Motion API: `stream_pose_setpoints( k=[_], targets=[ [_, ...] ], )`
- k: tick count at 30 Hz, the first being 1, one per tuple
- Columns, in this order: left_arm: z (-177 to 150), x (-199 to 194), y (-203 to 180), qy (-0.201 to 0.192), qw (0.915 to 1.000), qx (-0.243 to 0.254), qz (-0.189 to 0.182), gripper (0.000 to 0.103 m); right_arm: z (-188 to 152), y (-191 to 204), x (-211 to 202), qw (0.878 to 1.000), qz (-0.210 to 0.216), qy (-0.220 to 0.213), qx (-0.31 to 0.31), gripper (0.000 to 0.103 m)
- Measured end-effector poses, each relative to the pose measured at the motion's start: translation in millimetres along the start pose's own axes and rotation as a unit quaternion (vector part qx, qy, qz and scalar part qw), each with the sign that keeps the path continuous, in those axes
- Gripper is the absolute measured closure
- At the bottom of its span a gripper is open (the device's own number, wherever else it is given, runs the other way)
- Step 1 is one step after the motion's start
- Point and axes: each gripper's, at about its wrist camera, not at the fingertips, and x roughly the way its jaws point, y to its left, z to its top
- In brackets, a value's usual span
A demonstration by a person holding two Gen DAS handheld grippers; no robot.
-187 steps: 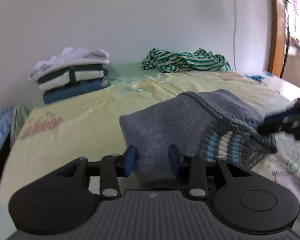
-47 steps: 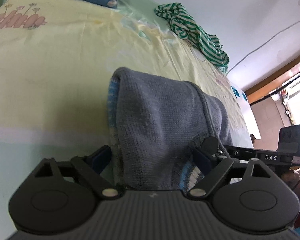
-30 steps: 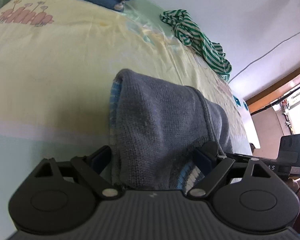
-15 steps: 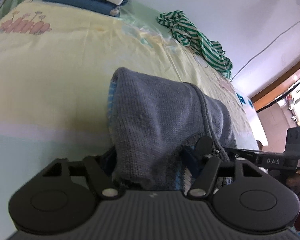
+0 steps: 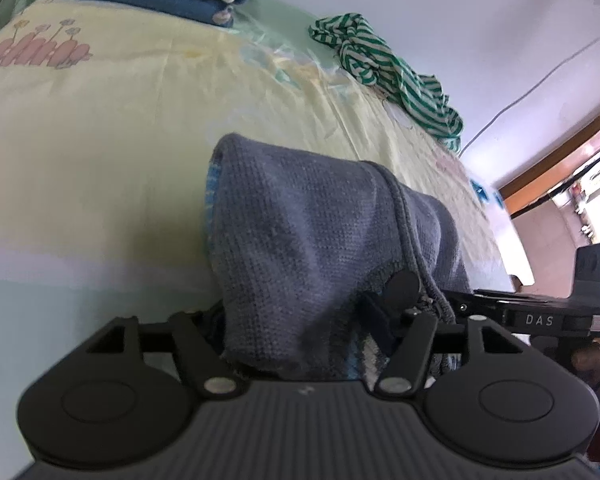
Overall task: Fold clothes
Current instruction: 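Lift the grey sweater bundle off the bed with both grippers, then carry the grey sweater with both grippers toward the folded clothes stack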
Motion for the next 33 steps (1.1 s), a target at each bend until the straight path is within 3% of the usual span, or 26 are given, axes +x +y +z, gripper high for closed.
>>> stream_pose_setpoints(
  k=[10, 18, 22, 27, 31, 33],
  targets=[
    [-4, 4, -18, -0.011, 0.9983, 0.003, 0.057, 0.035, 1, 22, 1, 0.997, -0.058, -0.001, -0.04, 0.054],
    [2, 6, -19, 0.0, 0.9982, 0.008, 0.059, 0.032, 4, 31, 3, 0.994, -0.077, 0.009, -0.075, 0.051],
    [5, 9, -20, 0.009, 0.9978, 0.025, 0.061, 0.025, 5, 24, 3, 0.997, -0.066, 0.011, -0.048, 0.049],
    [4, 9, -20, 0.006, 0.998, 0.026, 0.057, 0.024, 2, 11, 2, 0.999, -0.035, 0.009, -0.008, 0.049],
    [0, 7, -18, -0.008, 0.9985, 0.017, 0.051, 0.032, -1, 7, -1, 1.0, -0.018, 0.004, 0.014, 0.056],
    [-1, 6, -19, -0.014, 0.9987, 0.012, 0.048, 0.041, -3, 10, -3, 1.0, -0.019, -0.002, 0.009, 0.06]
  ],
)
